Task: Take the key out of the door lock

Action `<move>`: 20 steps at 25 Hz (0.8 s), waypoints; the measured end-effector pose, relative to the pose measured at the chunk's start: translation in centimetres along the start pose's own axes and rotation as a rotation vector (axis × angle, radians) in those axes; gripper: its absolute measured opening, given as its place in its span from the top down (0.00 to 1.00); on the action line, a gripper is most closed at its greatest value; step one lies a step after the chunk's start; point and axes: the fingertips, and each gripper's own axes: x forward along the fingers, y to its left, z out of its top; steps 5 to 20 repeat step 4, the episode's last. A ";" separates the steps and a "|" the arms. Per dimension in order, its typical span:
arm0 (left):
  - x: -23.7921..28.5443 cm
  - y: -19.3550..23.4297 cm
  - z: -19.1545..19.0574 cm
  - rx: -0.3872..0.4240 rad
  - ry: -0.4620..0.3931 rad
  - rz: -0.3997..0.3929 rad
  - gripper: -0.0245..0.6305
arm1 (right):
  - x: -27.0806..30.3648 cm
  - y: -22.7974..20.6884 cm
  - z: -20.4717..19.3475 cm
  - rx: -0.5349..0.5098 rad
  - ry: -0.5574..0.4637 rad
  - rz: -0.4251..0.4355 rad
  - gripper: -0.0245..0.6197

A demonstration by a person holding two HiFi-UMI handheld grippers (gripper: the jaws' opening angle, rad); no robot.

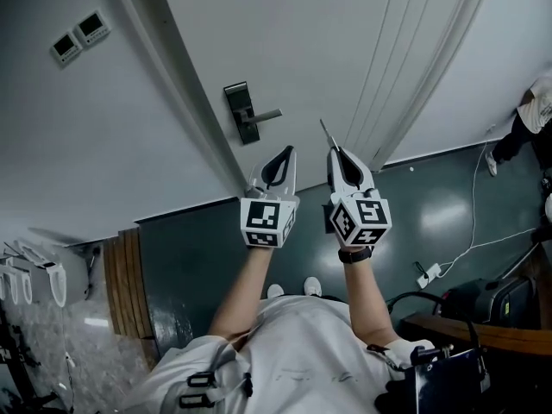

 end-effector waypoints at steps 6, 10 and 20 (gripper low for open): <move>0.4 0.5 1.0 -0.004 -0.042 -0.006 0.96 | 0.2 -0.8 0.2 -0.009 -0.014 -0.009 0.92; 0.4 0.5 1.0 -0.004 -0.042 -0.006 0.96 | 0.2 -0.8 0.2 -0.009 -0.014 -0.009 0.92; 0.4 0.5 1.0 -0.004 -0.042 -0.006 0.96 | 0.2 -0.8 0.2 -0.009 -0.014 -0.009 0.92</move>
